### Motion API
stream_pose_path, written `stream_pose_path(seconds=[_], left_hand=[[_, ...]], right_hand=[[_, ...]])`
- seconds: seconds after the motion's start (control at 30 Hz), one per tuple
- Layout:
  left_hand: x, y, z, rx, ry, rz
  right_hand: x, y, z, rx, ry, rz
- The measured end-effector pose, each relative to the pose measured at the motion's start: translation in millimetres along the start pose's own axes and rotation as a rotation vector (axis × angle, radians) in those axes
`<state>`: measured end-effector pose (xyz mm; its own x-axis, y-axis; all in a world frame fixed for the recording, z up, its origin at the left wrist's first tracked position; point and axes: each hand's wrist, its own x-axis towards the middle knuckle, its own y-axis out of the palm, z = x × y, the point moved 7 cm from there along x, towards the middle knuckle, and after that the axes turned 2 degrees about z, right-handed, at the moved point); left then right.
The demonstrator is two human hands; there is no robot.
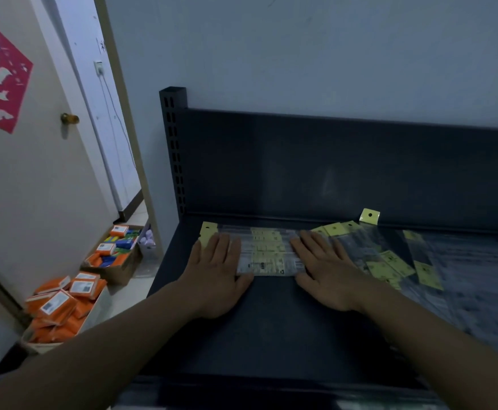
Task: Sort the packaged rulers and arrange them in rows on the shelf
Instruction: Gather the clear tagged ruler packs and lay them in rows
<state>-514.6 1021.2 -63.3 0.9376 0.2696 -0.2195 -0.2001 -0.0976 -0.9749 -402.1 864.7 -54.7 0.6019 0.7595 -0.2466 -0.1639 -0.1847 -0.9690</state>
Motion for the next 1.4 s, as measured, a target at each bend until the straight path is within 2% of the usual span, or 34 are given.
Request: stream_pose_path(seconds=[0.13, 0.67, 0.73, 0.8, 0.83, 0.9, 0.97, 1.03, 1.13, 1.4], left_hand=[[-10.7, 2.5, 0.6, 0.005, 0.034, -0.009], [-52.0, 10.6, 4.3, -0.042, 0.018, 0.006], [-49.0, -4.4, 4.4, -0.045, 0.018, -0.088], [-40.4, -23.2, 0.8, -0.047, 0.057, -0.220], [-35.6, -27.9, -5.4, -0.038, 0.110, -0.232], [-27.7, -21.5, -21.2, -0.008, 0.209, -0.141], [-22.8, -5.0, -27.6, 0.001, 0.209, -0.024], [-20.1, 6.0, -27.3, -0.006, 0.187, 0.022], [-19.8, 7.9, -27.0, -0.003, 0.174, 0.033], [-20.1, 8.3, -28.1, -0.007, 0.169, 0.016]], right_hand=[[-18.4, 6.7, 7.3, 0.049, 0.036, 0.062], [-54.2, 22.8, 21.2, 0.107, 0.025, 0.005], [-51.4, 15.3, 17.5, 0.173, 0.031, -0.057], [-43.1, -6.2, 3.9, 0.255, 0.046, -0.240], [-38.6, -19.6, -3.9, 0.270, 0.057, -0.339], [-29.4, -41.0, -13.7, 0.332, 0.058, -0.429], [-20.8, -49.1, -14.6, 0.420, 0.061, -0.366], [-10.9, -48.7, -12.5, 0.362, 0.065, -0.255], [2.0, -49.9, -12.1, 0.307, 0.091, -0.147], [9.3, -54.8, -8.3, 0.238, 0.078, -0.072]])
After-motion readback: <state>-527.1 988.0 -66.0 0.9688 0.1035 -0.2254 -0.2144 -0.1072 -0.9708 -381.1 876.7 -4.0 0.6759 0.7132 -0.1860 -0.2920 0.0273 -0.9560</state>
